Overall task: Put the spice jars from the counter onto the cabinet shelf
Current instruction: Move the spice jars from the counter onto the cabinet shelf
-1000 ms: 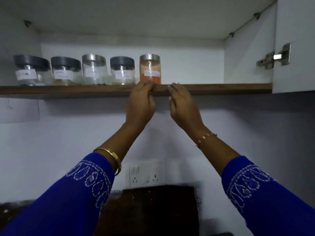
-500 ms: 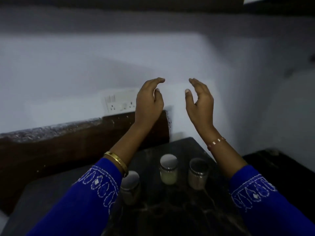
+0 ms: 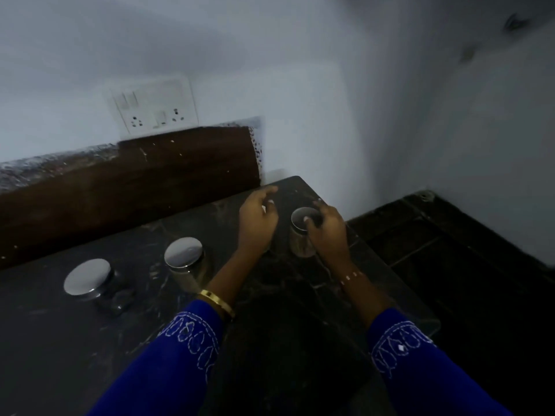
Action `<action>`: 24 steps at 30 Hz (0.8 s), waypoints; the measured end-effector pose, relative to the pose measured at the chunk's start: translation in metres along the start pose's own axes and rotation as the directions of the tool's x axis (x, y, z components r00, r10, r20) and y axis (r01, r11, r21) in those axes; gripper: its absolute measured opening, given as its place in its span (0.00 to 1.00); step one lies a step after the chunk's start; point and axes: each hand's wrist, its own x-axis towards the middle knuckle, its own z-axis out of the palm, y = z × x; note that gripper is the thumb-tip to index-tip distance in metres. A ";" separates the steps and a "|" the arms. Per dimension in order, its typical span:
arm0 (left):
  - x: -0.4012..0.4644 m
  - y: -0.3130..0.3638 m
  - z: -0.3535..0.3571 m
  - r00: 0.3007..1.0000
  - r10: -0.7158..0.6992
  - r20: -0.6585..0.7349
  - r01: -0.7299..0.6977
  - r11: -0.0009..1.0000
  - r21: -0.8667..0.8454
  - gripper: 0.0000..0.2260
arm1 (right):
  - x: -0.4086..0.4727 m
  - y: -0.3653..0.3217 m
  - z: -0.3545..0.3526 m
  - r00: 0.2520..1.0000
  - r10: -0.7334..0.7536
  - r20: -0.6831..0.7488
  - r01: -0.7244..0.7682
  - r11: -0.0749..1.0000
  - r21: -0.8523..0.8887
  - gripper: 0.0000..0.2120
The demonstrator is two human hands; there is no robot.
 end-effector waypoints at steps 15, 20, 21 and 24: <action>-0.046 -0.043 0.035 0.872 -0.490 0.008 0.488 0.866 -0.110 0.13 | 0.009 0.067 0.022 0.950 0.164 0.267 -0.174 0.985 0.015 0.47; -0.048 -0.045 0.042 0.827 -0.561 -0.019 0.550 0.817 -0.174 0.11 | 0.043 0.073 0.031 0.949 0.068 0.309 -0.030 0.992 -0.125 0.49; -0.049 -0.044 0.044 0.819 -0.573 -0.022 0.560 0.807 -0.190 0.10 | 0.048 0.074 0.031 0.934 0.075 0.349 -0.028 0.990 -0.138 0.49; -0.053 -0.039 0.049 0.796 -0.604 -0.023 0.580 0.774 -0.253 0.11 | 0.052 0.079 0.030 0.908 0.069 0.413 -0.051 0.997 -0.054 0.47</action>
